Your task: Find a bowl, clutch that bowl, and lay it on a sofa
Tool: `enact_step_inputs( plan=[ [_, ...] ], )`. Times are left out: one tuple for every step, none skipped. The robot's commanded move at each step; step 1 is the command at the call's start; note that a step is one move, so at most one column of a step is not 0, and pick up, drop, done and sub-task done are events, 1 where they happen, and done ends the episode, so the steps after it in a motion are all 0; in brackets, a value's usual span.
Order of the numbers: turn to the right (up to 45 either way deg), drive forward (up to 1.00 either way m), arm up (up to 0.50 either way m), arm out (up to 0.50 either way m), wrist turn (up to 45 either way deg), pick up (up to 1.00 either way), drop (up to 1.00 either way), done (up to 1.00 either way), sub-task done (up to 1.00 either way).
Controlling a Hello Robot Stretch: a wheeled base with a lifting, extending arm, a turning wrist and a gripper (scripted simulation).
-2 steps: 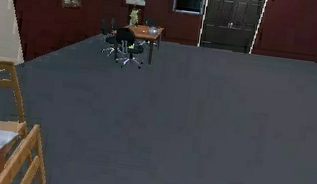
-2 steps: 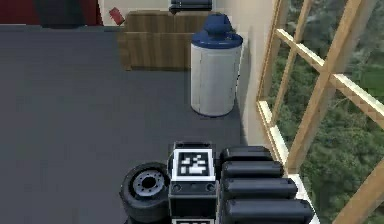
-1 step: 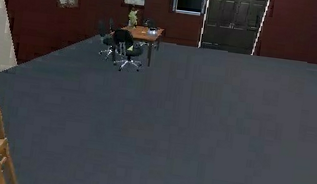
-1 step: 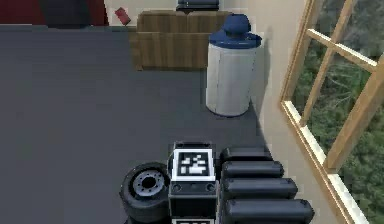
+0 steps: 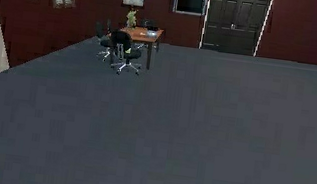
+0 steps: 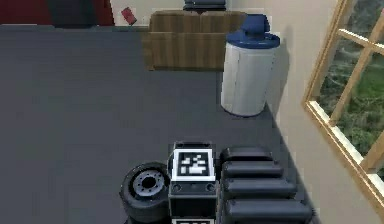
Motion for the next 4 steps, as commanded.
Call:
enact_step_inputs(
  plan=[
    [45.0,0.0,0.0,0.0,0.0,0.0,0.0,0.0,0.0],
    [36.0,0.0,0.0,0.0,0.0,0.0,0.0,0.0,0.0],
    [0.0,0.2,0.0,0.0,0.0,0.0,0.0,0.0,0.0],
    [-12.0,0.0,0.0,0.0,0.0,0.0,0.0,0.0,0.0]
  ],
)
